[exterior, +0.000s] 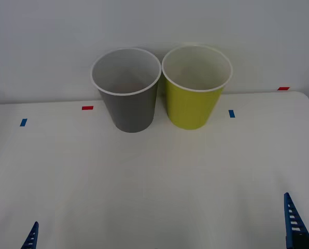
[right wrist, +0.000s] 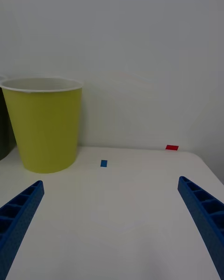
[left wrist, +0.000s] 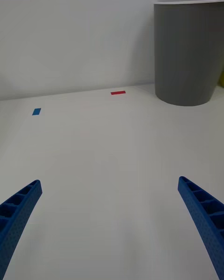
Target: Put cans in the gray bin and PET bottles in the light green bin.
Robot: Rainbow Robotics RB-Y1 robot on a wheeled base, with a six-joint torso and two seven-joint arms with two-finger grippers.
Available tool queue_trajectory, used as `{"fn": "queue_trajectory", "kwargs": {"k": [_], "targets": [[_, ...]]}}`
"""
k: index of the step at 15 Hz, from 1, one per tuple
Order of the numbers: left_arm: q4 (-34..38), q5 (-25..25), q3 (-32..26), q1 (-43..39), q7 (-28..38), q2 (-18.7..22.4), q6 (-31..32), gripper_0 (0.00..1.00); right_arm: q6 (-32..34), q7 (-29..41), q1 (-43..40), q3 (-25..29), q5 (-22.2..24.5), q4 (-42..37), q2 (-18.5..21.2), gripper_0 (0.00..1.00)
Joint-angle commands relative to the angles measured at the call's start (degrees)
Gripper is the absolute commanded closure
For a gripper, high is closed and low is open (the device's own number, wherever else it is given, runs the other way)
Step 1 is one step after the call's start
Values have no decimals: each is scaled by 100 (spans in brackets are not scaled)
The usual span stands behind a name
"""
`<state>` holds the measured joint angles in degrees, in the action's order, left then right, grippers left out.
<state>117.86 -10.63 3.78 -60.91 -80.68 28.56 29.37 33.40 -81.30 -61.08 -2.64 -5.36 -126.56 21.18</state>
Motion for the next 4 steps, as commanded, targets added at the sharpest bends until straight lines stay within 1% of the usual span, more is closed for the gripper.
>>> {"fn": "queue_trajectory", "kwargs": {"k": [1,4], "targets": [[0,-1,0,0,0,0,-2,0,0,0,0,0,0,0,0,0],[0,-1,0,0,0,0,-2,0,0,0,0,0,0,0,0,0]]}}
